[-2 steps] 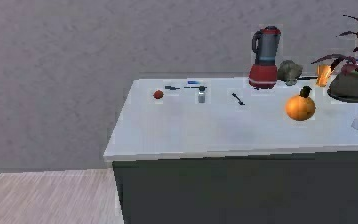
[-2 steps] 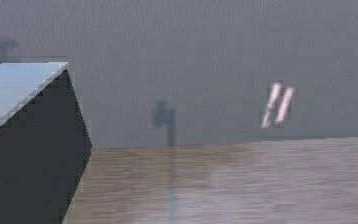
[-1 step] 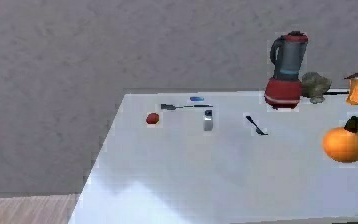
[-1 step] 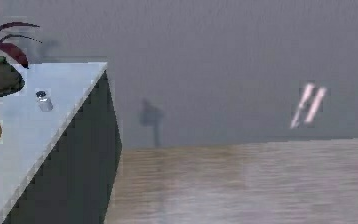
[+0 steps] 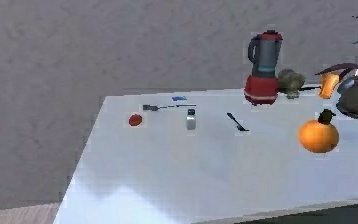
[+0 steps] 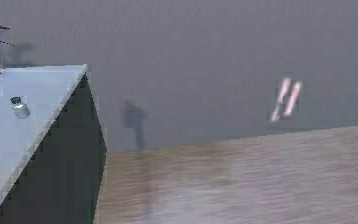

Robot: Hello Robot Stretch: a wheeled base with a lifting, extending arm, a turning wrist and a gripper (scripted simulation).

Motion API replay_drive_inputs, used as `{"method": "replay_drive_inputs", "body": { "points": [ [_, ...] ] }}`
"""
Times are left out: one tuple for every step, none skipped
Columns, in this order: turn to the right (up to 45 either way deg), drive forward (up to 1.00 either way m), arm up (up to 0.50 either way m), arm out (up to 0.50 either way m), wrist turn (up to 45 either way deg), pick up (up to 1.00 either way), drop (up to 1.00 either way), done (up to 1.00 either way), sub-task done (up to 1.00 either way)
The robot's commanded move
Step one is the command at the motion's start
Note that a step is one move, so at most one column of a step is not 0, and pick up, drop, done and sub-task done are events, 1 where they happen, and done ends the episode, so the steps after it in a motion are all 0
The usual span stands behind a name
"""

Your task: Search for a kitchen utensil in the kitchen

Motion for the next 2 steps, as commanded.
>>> {"method": "replay_drive_inputs", "body": {
  "points": [
    [0.0, 1.0, 0.0, 0.0, 0.0, 0.0, 0.0, 0.0, 0.0],
    [0.0, 0.0, 0.0, 0.0, 0.0, 0.0, 0.0, 1.0, 0.0]
  ]
}}
